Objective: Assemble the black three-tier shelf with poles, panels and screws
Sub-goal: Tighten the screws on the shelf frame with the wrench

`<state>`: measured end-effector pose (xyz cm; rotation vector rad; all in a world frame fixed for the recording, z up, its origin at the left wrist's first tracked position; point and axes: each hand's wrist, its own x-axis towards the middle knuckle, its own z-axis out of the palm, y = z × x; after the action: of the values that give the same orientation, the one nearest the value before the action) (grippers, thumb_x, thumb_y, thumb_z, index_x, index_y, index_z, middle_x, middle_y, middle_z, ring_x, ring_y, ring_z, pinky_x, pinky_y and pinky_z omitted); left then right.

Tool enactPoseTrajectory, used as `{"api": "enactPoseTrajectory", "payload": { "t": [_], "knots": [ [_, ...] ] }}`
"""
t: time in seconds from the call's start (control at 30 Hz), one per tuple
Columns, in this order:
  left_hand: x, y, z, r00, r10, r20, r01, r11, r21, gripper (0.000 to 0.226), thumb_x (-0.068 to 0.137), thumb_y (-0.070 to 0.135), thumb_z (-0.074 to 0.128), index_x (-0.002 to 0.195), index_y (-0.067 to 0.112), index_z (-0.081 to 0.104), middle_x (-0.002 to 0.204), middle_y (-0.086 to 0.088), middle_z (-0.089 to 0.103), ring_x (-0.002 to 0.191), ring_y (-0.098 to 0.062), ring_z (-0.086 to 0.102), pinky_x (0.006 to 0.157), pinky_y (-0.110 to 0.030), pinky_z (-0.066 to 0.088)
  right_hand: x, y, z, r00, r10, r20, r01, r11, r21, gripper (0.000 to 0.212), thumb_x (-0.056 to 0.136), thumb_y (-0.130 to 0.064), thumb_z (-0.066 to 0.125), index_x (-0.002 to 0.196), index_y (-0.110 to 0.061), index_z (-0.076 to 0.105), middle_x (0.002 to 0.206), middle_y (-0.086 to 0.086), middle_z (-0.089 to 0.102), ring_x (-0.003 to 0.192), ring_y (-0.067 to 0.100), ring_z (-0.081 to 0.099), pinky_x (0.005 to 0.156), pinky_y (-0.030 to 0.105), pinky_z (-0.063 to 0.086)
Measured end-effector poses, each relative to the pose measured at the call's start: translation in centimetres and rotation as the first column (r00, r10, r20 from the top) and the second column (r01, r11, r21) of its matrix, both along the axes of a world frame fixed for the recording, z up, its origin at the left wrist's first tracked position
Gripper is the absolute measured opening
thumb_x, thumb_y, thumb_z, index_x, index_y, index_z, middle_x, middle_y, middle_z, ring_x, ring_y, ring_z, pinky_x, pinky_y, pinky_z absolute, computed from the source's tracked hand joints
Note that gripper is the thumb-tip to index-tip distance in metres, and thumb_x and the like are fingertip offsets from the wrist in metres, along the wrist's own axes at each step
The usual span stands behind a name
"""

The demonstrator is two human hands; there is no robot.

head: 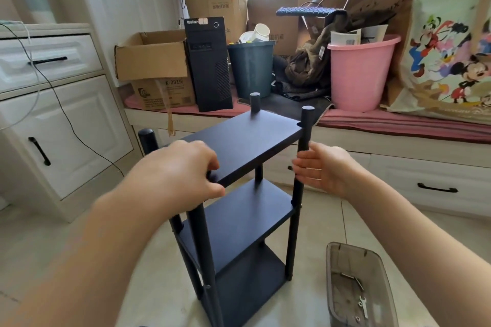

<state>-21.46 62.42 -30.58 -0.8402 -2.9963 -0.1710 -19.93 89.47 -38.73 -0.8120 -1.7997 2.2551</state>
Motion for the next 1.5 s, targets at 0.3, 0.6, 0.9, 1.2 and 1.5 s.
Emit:
{"api": "enactPoseTrajectory", "payload": {
  "t": [0.3,0.6,0.9,1.2,1.5],
  "knots": [
    [-1.8,10.8,-4.7,0.966,0.011,-0.258,-0.078,0.965,-0.252,0.049,0.096,0.018,0.058,0.138,0.007,0.036,0.135,-0.011,0.046,0.126,-0.04,0.048,0.081,-0.037,0.039,-1.0,2.2,-2.7,0.995,-0.078,-0.07,0.099,0.913,0.395,0.028,0.097,-0.024,0.06,0.123,-0.014,0.053,0.11,0.004,0.062,0.094,0.018,0.06,0.082,0.032,0.053],
    [-5.2,16.3,-5.7,0.963,0.008,-0.269,-0.062,0.979,-0.193,0.066,0.095,0.004,0.052,0.153,-0.002,0.02,0.153,-0.022,0.034,0.143,-0.049,0.029,0.118,-0.046,0.03,-3.5,1.6,-3.3,0.991,-0.004,-0.135,0.077,0.839,0.539,0.026,0.099,-0.017,0.054,0.125,-0.019,0.054,0.113,0.001,0.064,0.113,0.023,0.058,0.095,0.038,0.047],
    [-6.6,18.8,-7.0,0.916,-0.07,-0.395,0.018,0.991,-0.133,0.048,0.101,-0.007,0.037,0.147,-0.013,0.026,0.151,-0.035,0.034,0.144,-0.043,0.033,0.12,-0.043,0.028,-2.6,1.7,-4.1,0.977,-0.048,-0.208,0.181,0.701,0.689,0.023,0.095,-0.011,0.059,0.117,-0.014,0.067,0.104,0.004,0.072,0.108,0.027,0.062,0.097,0.046,0.047],
    [-6.3,18.1,-7.3,0.868,-0.159,-0.471,0.092,0.983,-0.162,0.045,0.099,-0.007,0.039,0.144,-0.008,0.034,0.146,-0.03,0.043,0.139,-0.039,0.042,0.116,-0.041,0.032,-1.9,1.7,-4.2,0.967,-0.064,-0.246,0.223,0.679,0.7,0.012,0.092,-0.015,0.067,0.101,-0.013,0.073,0.089,0.004,0.074,0.091,0.022,0.066,0.082,0.035,0.051],
    [-6.1,17.9,-7.6,0.87,-0.156,-0.467,0.072,0.978,-0.193,0.047,0.101,-0.008,0.036,0.147,-0.009,0.028,0.149,-0.035,0.037,0.142,-0.043,0.036,0.119,-0.043,0.028,-1.7,1.6,-4.1,0.965,-0.046,-0.258,0.213,0.712,0.669,0.017,0.088,-0.016,0.072,0.104,-0.018,0.076,0.091,0.0,0.076,0.094,0.018,0.069,0.088,0.034,0.055]
  ]
}}
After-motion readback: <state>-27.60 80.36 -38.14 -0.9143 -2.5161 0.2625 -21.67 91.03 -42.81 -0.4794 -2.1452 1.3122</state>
